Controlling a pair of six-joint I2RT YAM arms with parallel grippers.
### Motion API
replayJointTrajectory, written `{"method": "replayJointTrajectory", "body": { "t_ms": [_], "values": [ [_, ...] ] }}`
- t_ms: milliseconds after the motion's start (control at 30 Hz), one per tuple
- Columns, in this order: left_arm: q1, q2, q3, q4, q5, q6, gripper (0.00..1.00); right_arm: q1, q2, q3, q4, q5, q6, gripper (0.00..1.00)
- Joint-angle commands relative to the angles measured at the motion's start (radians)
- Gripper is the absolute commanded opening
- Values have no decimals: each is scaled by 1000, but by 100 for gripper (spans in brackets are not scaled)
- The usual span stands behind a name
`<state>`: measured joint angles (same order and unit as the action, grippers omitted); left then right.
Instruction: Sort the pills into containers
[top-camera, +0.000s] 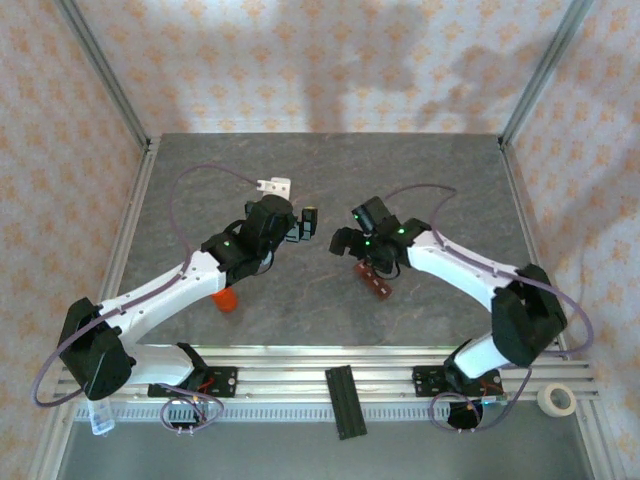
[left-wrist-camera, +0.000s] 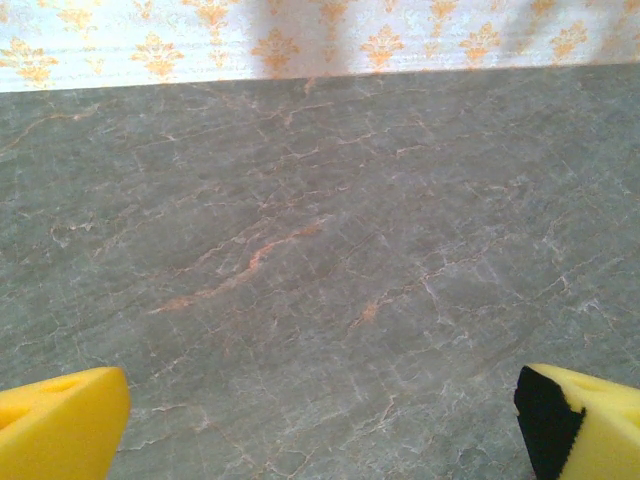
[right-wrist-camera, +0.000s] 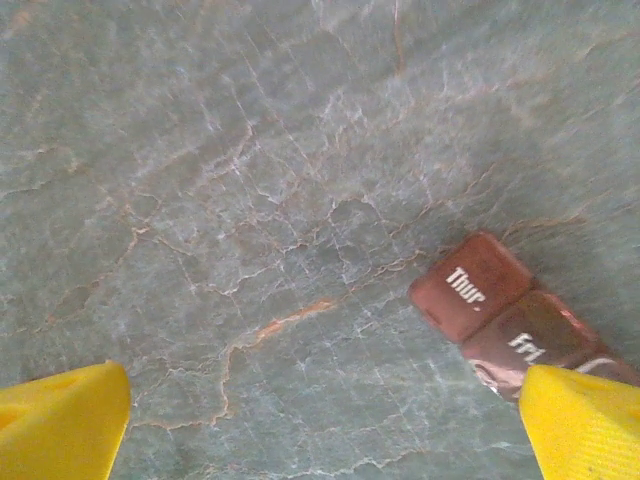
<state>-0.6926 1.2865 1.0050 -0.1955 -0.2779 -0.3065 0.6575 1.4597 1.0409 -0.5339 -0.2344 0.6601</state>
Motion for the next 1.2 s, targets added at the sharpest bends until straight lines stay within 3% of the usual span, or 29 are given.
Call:
{"method": "replayJointTrajectory", "body": {
  "t_ms": [0, 200, 833, 1167],
  "values": [
    [7, -11, -14, -25, -26, -9, 100, -7, -59, -15, -124, 172, -113, 98],
    [7, -2, -20, -22, -16, -21, 100, -7, -111, -105, -172, 308, -159, 92],
    [8, 19, -19, -9, 9, -48, 100, 3, 47, -173, 15, 125, -150, 95],
    [7, 38, -17, -3, 16, -50, 100, 109, 109, -158, 32, 95, -107, 91]
  ]
}}
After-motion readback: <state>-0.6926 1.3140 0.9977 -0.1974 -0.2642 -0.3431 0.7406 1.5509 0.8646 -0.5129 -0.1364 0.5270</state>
